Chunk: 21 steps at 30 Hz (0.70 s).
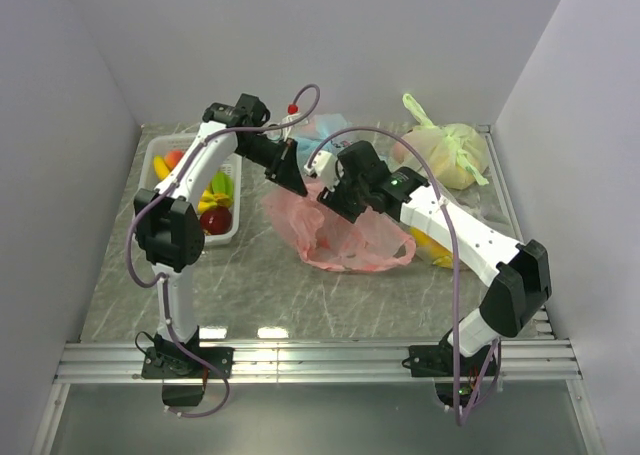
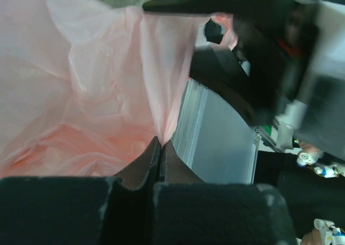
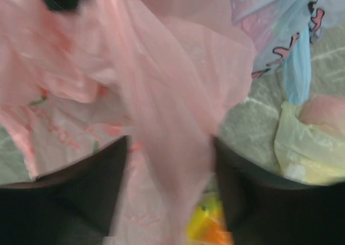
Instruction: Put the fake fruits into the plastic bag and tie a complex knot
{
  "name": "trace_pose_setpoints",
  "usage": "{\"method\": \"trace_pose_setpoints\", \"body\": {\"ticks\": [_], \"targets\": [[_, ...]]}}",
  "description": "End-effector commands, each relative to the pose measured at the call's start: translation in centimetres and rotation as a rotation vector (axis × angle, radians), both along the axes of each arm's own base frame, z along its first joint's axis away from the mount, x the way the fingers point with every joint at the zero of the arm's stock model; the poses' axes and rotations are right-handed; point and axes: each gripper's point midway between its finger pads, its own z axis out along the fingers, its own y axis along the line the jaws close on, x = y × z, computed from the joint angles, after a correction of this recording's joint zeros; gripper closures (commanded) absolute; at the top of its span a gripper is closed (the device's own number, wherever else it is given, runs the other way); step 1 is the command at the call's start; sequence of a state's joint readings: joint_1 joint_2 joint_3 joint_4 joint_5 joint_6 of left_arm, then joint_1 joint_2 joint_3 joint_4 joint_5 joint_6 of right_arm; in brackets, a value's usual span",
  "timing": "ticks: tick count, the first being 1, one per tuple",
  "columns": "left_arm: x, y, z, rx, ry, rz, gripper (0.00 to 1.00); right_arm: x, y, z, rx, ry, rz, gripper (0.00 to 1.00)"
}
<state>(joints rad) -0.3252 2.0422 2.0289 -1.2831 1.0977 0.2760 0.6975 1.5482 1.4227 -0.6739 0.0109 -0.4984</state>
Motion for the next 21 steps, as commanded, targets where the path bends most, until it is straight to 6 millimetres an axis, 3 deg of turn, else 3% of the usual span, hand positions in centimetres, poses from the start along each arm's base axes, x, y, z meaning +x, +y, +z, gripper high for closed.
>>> {"method": "trace_pose_setpoints", "body": {"ticks": [1, 2, 3, 4, 5, 7, 8, 9, 10, 11, 12, 13, 15, 16, 17, 18, 19, 21], "targets": [[-0.6, 0.7, 2.1, -0.101, -0.004, -0.034, 1.00, 1.5, -1.0, 0.8, -0.035, -0.082, -0.018, 0.48], [-0.2, 0.9, 2.6, -0.118, -0.026, -0.031, 1.00, 1.1, -0.8, 0.4, -0.024, -0.053, 0.002, 0.58], [0.2, 1.0, 2.8, -0.135, -0.020, -0.025, 0.99, 0.5, -1.0, -0.1, -0.034, -0.008, 0.007, 0.83], [1.1, 1.4, 3.3, -0.141, -0.041, -0.005, 0.96, 0.8, -1.2, 0.2, -0.024, 0.013, -0.013, 0.97], [2.4, 1.5, 3.2, -0.138, -0.085, 0.016, 0.85, -0.1, -0.6, 0.1, 0.009, 0.066, 0.020, 1.00], [3.9, 2.3, 4.3, -0.120, -0.107, 0.105, 0.75, -0.6, -1.0, 0.2, 0.047, 0.157, 0.000, 1.00], [4.9, 3.1, 3.1, -0.063, -0.118, 0.167, 0.64, -1.0, -0.9, 0.3, 0.070, 0.197, -0.003, 1.00], [6.7, 3.2, 5.5, -0.084, -0.215, 0.251, 0.55, -2.2, -0.6, 0.3, 0.106, 0.283, 0.016, 1.00], [7.5, 3.9, 4.7, -0.049, -0.208, 0.323, 0.50, -1.8, -0.7, 1.1, 0.153, 0.323, -0.013, 1.00], [8.0, 4.2, 5.2, -0.034, -0.265, 0.357, 0.32, -1.9, -0.7, 1.2, 0.176, 0.365, -0.033, 1.00], [9.1, 5.2, 6.9, -0.004, -0.397, 0.430, 0.28, -2.6, -0.4, 1.3, 0.216, 0.432, -0.033, 1.00], [9.0, 5.5, 5.8, 0.026, -0.413, 0.460, 0.22, -2.2, -0.1, 1.5, 0.248, 0.477, -0.060, 1.00], [8.4, 6.9, 7.1, 0.074, -0.529, 0.538, 0.02, -1.8, -0.3, 1.7, 0.307, 0.532, -0.089, 1.00], [7.6, 6.5, 4.8, 0.111, -0.545, 0.527, 0.01, -2.0, 0.0, 1.6, 0.338, 0.563, -0.097, 1.00], [7.1, 6.5, 4.1, 0.154, -0.583, 0.546, 0.01, -1.9, 0.0, 1.5, 0.349, 0.568, -0.102, 1.00], [6.3, 6.9, 4.7, 0.192, -0.712, 0.527, 0.01, -1.9, 0.0, 1.4, 0.353, 0.574, -0.108, 1.00], [6.2, 7.2, 2.2, 0.289, -0.755, 0.562, 0.01, -2.0, 0.2, 1.2, 0.363, 0.598, -0.117, 1.00], [6.1, 8.2, 2.9, 0.305, -0.804, 0.645, 0.01, -2.3, 0.3, 1.2, 0.377, 0.614, -0.127, 1.00]]}}
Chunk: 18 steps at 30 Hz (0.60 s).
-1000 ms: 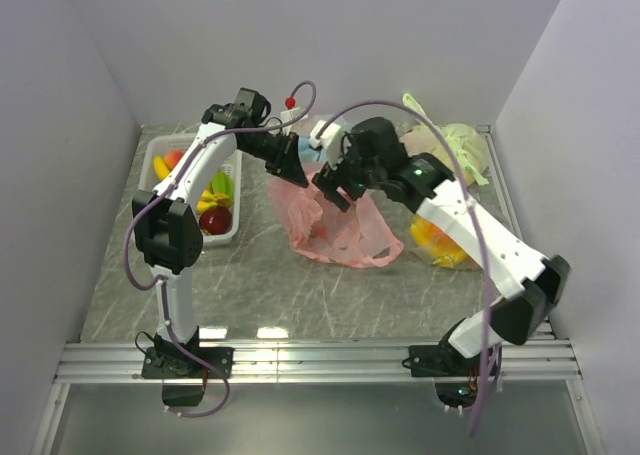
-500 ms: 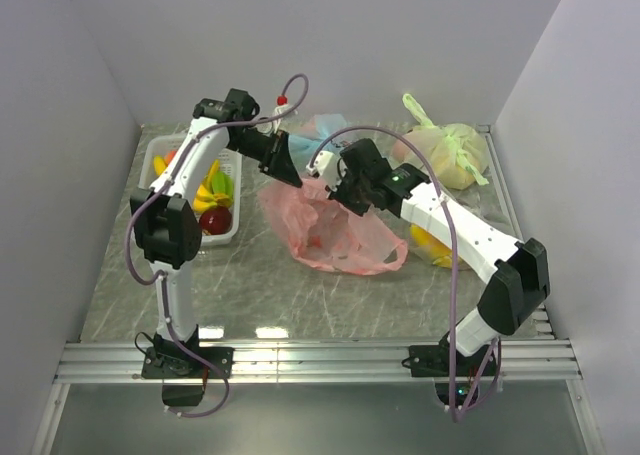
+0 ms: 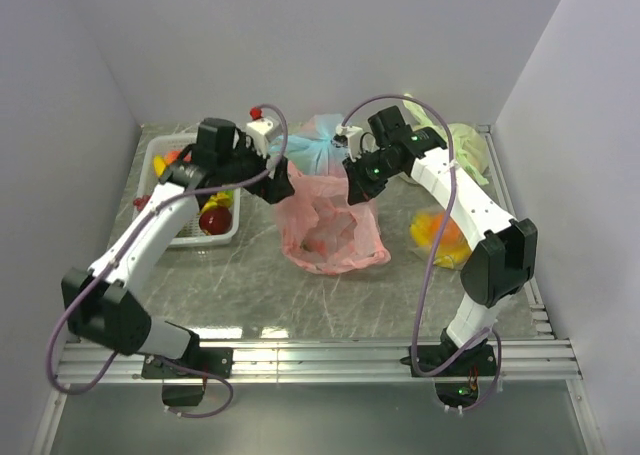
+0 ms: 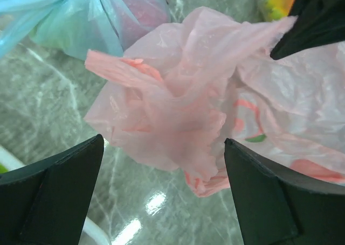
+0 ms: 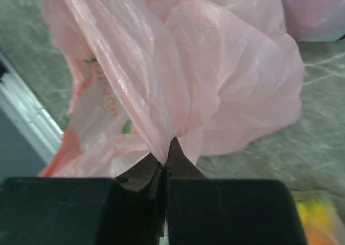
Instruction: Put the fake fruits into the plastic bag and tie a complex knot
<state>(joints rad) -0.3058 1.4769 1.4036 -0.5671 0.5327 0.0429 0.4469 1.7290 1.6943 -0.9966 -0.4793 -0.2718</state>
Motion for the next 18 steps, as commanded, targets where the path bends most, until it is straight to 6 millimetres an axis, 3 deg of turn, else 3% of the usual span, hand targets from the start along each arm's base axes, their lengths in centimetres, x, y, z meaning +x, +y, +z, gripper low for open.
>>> {"method": "trace_pose_setpoints", "body": {"ticks": [1, 3, 4, 6, 7, 9, 11, 12, 14, 15, 16, 18], "targets": [[3.3, 3.0, 1.7, 0.125, -0.248, 0.225, 0.01, -1.8, 1.2, 0.9, 0.081, 0.092, -0.014, 1.00], [3.7, 3.5, 1.9, 0.116, -0.209, 0.221, 0.01, -1.6, 0.9, 0.7, 0.067, 0.084, -0.048, 1.00], [4.7, 5.1, 3.5, 0.098, -0.203, 0.264, 0.01, -1.8, 0.6, 0.4, 0.059, 0.086, -0.057, 1.00], [5.2, 6.9, 1.7, 0.093, -0.060, 0.310, 0.01, -1.9, 0.4, 0.0, 0.044, 0.093, -0.056, 1.00], [6.4, 9.5, 2.7, 0.098, -0.061, 0.379, 0.02, -2.0, 0.3, -0.3, 0.039, 0.102, -0.057, 1.00], [7.1, 13.0, 1.6, 0.121, -0.007, 0.447, 0.02, -1.9, 0.2, -0.2, 0.046, 0.102, -0.056, 1.00], [7.1, 14.3, 1.8, 0.159, -0.030, 0.360, 0.03, -1.4, 0.0, -0.3, 0.048, 0.095, -0.069, 1.00], [6.9, 16.6, 0.4, 0.175, 0.027, 0.367, 0.04, -1.2, -0.2, -0.2, 0.045, 0.085, -0.064, 1.00], [7.6, 19.0, 1.0, 0.220, 0.002, 0.362, 0.03, -0.7, -0.6, -0.2, 0.046, 0.077, -0.073, 1.00], [7.5, 20.1, -1.2, 0.248, 0.080, 0.351, 0.04, -0.7, -0.7, -0.1, 0.049, 0.079, -0.074, 1.00], [8.2, 22.0, -0.1, 0.271, 0.055, 0.369, 0.08, -0.5, -0.8, -0.2, 0.049, 0.082, -0.079, 1.00], [9.6, 24.2, -1.7, 0.324, 0.073, 0.387, 0.14, -0.3, -1.0, -0.1, 0.053, 0.080, -0.092, 1.00]]}}
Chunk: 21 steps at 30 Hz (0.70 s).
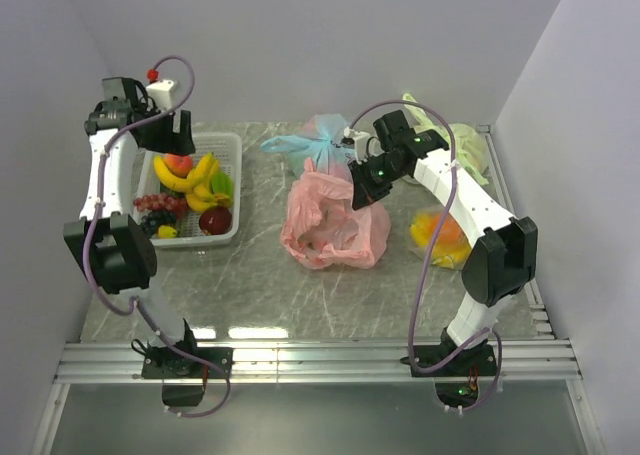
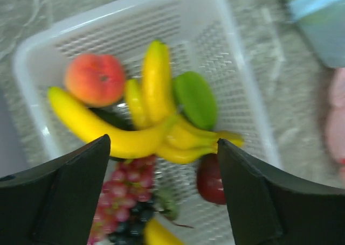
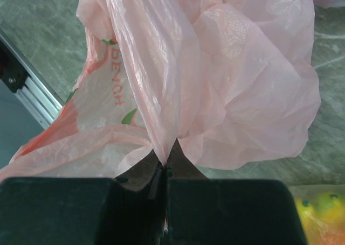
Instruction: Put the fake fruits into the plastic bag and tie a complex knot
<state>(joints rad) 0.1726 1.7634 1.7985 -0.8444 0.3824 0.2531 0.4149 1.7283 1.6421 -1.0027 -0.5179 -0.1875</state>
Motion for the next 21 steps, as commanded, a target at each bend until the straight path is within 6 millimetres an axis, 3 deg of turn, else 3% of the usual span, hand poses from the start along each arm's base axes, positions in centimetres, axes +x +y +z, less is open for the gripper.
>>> {"method": "trace_pose_setpoints", "body": {"ticks": [1, 3, 4, 6, 7, 9, 11, 12, 15, 18, 21], "targets": [[0.6, 2.6, -0.2, 0.088, 0.020, -0.049, 0.16, 0.6, -0.3, 1.2, 0.026, -0.036, -0.018, 1.00], [2.0, 3.4, -1.5, 0.089, 0.042, -0.015, 0.17, 0.5, -0.4, 1.2, 0.024, -0.034, -0.019, 1.00], [2.6, 3.2, -1.0, 0.085, 0.031, -0.021, 0.18, 0.5, -0.3, 1.1, 0.025, -0.033, -0.018, 1.00], [3.7, 3.1, -2.8, 0.043, 0.074, 0.007, 0.23, 0.5, -0.5, 1.1, 0.021, -0.037, -0.023, 1.00], [3.9, 2.5, -2.4, 0.014, 0.072, -0.010, 0.25, 0.6, -0.6, 1.1, 0.015, -0.047, -0.023, 1.00], [1.8, 0.9, -3.5, -0.044, 0.146, -0.107, 0.31, 0.6, -0.9, 1.4, 0.016, -0.059, -0.033, 1.00], [-0.5, -0.9, -2.3, -0.062, 0.109, -0.249, 0.34, 0.3, -0.9, 1.4, 0.019, -0.049, -0.025, 1.00], [-2.1, -1.7, -3.4, -0.080, 0.140, -0.297, 0.34, 0.2, -0.9, 1.2, 0.018, -0.043, -0.020, 1.00], [-5.9, -4.0, -3.3, -0.083, 0.137, -0.513, 0.35, 0.1, -1.0, 0.9, 0.016, -0.030, -0.018, 1.00], [-7.6, -5.4, -4.4, -0.046, 0.130, -0.684, 0.35, 0.0, -1.0, 0.8, 0.021, -0.026, -0.015, 1.00], [-7.5, -6.1, -6.2, -0.005, 0.100, -0.784, 0.37, -0.2, -1.0, 0.8, 0.021, -0.019, -0.008, 1.00]]}}
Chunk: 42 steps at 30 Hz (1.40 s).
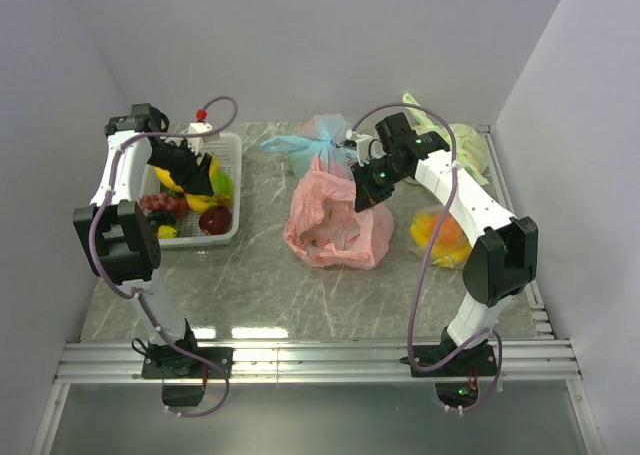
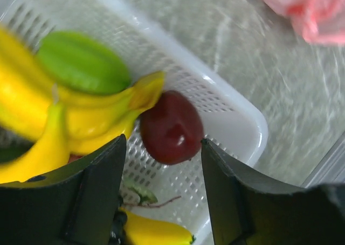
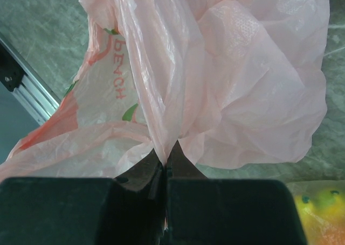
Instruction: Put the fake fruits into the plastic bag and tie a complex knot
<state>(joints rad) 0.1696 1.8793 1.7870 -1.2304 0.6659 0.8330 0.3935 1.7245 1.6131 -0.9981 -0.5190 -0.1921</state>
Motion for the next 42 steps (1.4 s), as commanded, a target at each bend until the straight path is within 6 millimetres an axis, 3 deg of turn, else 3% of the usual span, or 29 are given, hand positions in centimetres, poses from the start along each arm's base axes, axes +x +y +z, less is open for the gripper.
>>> {"method": "trace_pose_setpoints", "body": {"ticks": [1, 11, 15, 23, 26, 29, 37, 42], "targets": [[-0.8, -2.0, 0.4, -0.018, -0.131, -0.243, 0.37, -0.3, -0.2, 1.4, 0.026, -0.032, 0.008, 1.00], [2.4, -3.2, -3.5, 0.073, -0.181, -0.402, 0.31, -0.2, -0.3, 1.6, 0.022, -0.045, 0.005, 1.00], [2.3, -3.3, -5.5, 0.097, -0.141, -0.434, 0.33, 0.1, -0.2, 1.7, 0.022, -0.047, 0.003, 1.00], [3.3, -3.3, -7.8, 0.170, -0.151, -0.434, 0.52, -0.3, -0.2, 1.6, 0.024, -0.031, 0.010, 1.00], [3.0, -3.6, -8.2, 0.176, -0.138, -0.448, 0.65, -0.3, -0.2, 1.6, 0.023, -0.033, 0.012, 1.00], [3.1, -3.9, -7.0, 0.160, -0.146, -0.443, 0.78, -0.4, -0.2, 1.5, 0.023, -0.030, 0.012, 1.00], [2.3, -6.4, 2.0, -0.041, -0.205, -0.341, 1.00, -0.3, -0.2, 1.7, 0.033, -0.033, -0.025, 1.00], [2.3, -6.9, 5.5, -0.190, -0.174, -0.175, 1.00, 0.6, -0.1, 1.9, 0.082, -0.065, -0.090, 1.00]]}}
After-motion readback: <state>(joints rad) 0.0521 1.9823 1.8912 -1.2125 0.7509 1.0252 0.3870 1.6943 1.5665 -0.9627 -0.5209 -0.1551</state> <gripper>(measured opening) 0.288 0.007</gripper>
